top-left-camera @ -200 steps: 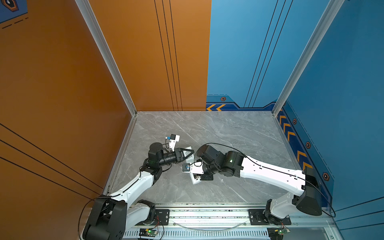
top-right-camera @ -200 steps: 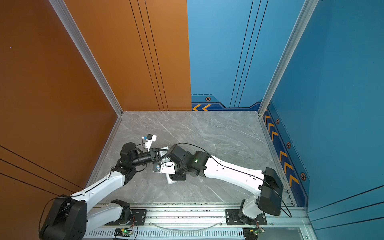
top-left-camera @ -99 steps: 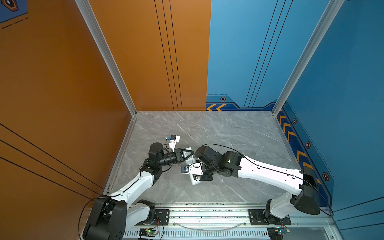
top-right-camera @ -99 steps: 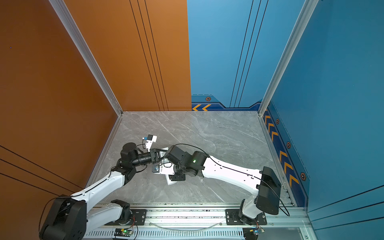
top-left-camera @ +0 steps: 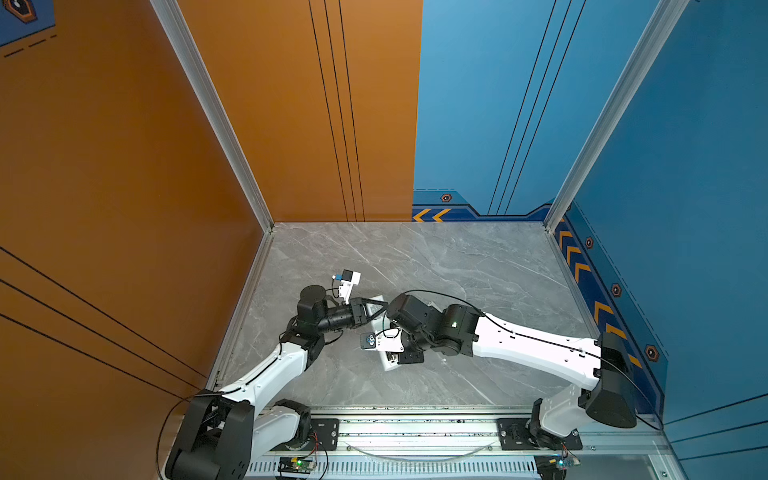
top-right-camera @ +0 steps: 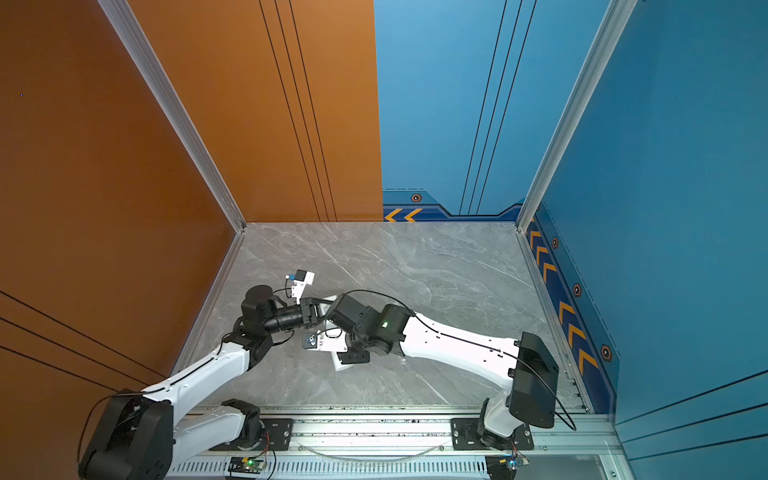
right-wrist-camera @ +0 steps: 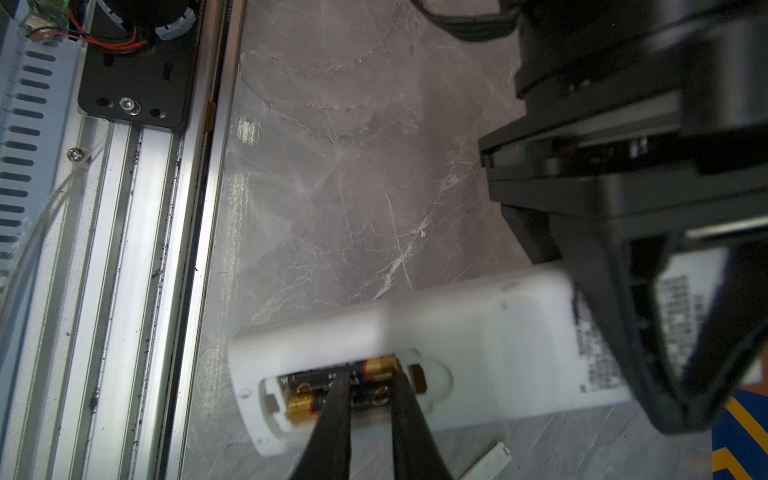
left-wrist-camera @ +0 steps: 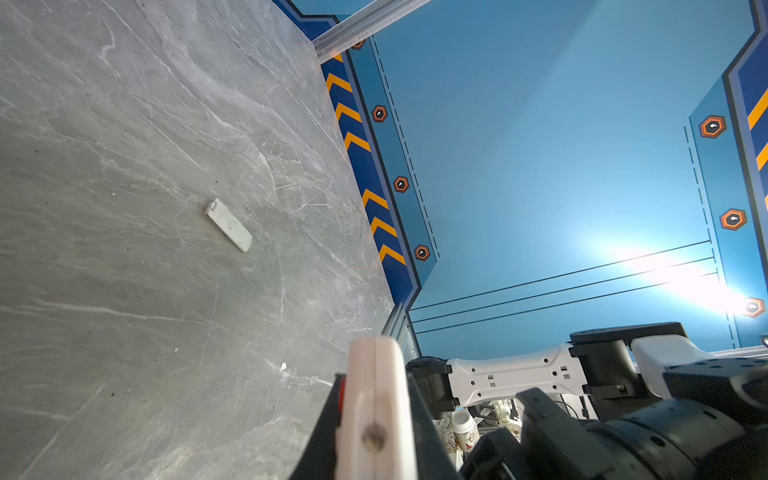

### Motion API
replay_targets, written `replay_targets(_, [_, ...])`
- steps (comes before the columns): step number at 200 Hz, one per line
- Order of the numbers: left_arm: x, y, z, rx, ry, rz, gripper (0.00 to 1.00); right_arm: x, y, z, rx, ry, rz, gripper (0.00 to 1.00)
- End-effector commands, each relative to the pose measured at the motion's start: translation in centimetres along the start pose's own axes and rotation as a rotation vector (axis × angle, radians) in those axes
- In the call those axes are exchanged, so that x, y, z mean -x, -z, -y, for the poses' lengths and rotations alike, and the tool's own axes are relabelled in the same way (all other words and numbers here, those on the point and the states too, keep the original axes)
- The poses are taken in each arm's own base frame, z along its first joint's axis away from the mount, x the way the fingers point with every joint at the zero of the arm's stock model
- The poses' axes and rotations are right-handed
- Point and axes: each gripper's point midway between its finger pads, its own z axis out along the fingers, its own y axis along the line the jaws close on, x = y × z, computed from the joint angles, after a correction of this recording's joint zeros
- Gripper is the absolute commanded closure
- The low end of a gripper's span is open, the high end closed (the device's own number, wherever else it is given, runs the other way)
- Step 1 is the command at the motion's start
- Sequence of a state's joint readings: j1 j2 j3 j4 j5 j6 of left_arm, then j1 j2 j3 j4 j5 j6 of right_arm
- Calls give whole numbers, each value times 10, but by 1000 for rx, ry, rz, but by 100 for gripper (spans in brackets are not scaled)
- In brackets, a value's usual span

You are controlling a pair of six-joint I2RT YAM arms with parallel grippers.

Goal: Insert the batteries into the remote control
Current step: 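Press the right gripper fingertips down on the second battery to seat it, then lift the right gripper off the remote and move toward the white cover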

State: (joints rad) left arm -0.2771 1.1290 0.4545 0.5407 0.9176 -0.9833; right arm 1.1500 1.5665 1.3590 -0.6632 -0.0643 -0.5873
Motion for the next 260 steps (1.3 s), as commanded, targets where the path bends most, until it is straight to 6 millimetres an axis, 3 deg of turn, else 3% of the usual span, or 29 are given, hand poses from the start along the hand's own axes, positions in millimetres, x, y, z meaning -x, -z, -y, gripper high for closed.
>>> replay_targets(1, [11, 1, 26, -59, -74, 19, 100, -8, -7, -11, 39, 23, -57, 84])
replay_targets(85, [11, 2, 24, -54, -67, 24, 100, -11, -12, -6, -13, 23, -101, 86])
replay_targets(159, [16, 4, 15, -19, -53, 44, 100, 5, 16, 13, -114, -41, 27, 71])
replay_targets(260, [21, 10, -4, 46, -29, 83, 100, -2, 50, 48, -193, -254, 128, 60])
